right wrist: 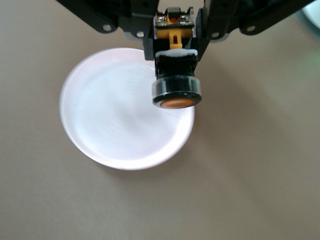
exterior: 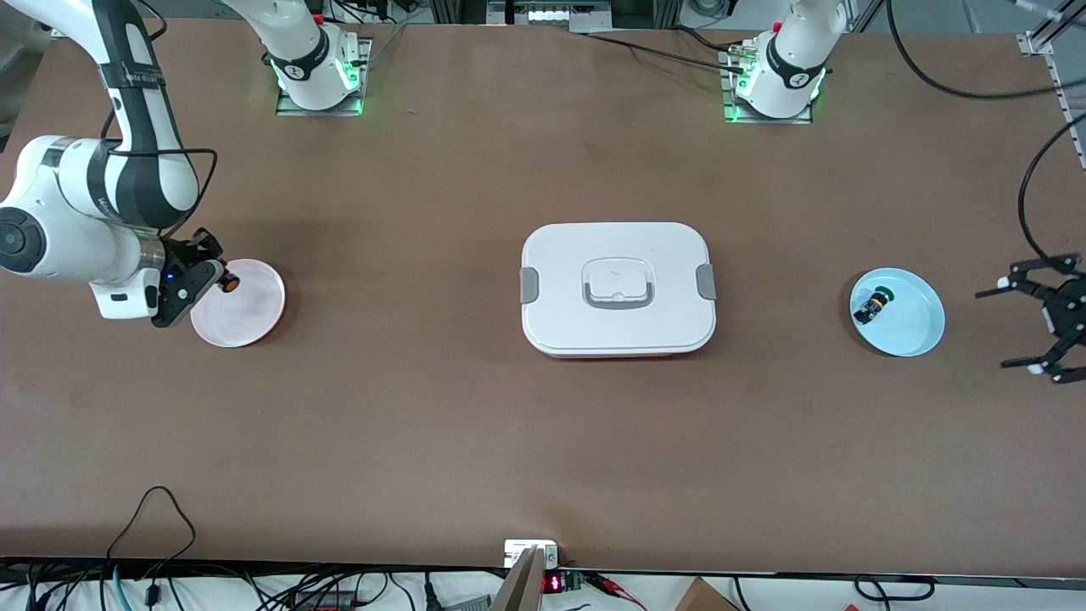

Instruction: Transfer orange switch to right arm and place

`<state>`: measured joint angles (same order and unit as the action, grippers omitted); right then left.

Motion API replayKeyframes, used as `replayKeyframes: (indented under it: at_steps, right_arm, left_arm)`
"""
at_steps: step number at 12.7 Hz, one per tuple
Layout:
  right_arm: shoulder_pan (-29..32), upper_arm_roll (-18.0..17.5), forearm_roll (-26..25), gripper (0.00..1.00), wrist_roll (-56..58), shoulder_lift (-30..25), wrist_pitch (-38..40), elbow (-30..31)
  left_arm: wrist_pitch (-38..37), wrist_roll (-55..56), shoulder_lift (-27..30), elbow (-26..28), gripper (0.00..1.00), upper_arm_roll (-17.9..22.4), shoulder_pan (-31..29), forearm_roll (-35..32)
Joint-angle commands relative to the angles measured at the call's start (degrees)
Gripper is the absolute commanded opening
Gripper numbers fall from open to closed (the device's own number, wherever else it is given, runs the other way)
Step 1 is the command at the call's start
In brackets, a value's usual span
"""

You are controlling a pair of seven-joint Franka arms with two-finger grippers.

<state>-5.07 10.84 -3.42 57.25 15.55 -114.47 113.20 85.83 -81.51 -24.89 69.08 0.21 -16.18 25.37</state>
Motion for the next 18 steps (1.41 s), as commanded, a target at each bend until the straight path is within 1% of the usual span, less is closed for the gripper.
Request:
replayKeyframes:
  at_steps: [1, 3, 5, 7, 9, 11, 14, 18]
  right_arm:
    - [0.2, -0.6, -4.2, 0.00, 4.0, -1.2, -4.5, 2.6]
    - [0.1, -0.6, -4.7, 0.00, 8.1, -1.2, -10.0, 5.9]
    - [1.0, -0.6, -4.7, 0.00, 16.5, -0.4, -17.8, 10.0]
    - [1.3, -0.6, -4.7, 0.00, 22.6, -0.2, -24.9, 13.7]
    - [1.6, -0.6, -4.7, 0.00, 24.5, 0.4, -26.4, 14.3]
    - [2.0, -0.6, -4.7, 0.00, 25.7, 0.7, -26.5, 14.2]
    - [2.9, -0.6, -4.6, 0.01, 27.6, 3.3, -30.3, 14.2]
    - [2.8, -0.6, -4.6, 0.01, 27.7, 4.8, -32.7, 14.2]
  left_arm:
    - [2.9, 13.7, 12.3, 12.5, 1.00, 2.3, 4.0, -7.1]
    - [6.2, 19.4, 19.0, 18.7, 1.00, 2.3, 5.5, -11.9]
    - [8.3, 26.3, 24.1, 23.8, 1.00, 2.4, 8.8, -17.9]
    - [11.0, 35.4, 30.0, 31.0, 1.00, 2.4, 10.1, -20.6]
    - [12.8, 44.7, 33.7, 37.4, 1.00, 2.4, 10.4, -21.3]
    - [13.0, 49.8, 34.3, 39.4, 1.00, 2.3, 10.9, -21.3]
    - [13.1, 59.7, 34.2, 40.1, 1.00, 1.7, 12.7, -21.3]
    - [12.6, 68.2, 34.4, 40.7, 1.00, 1.1, 13.2, -21.3]
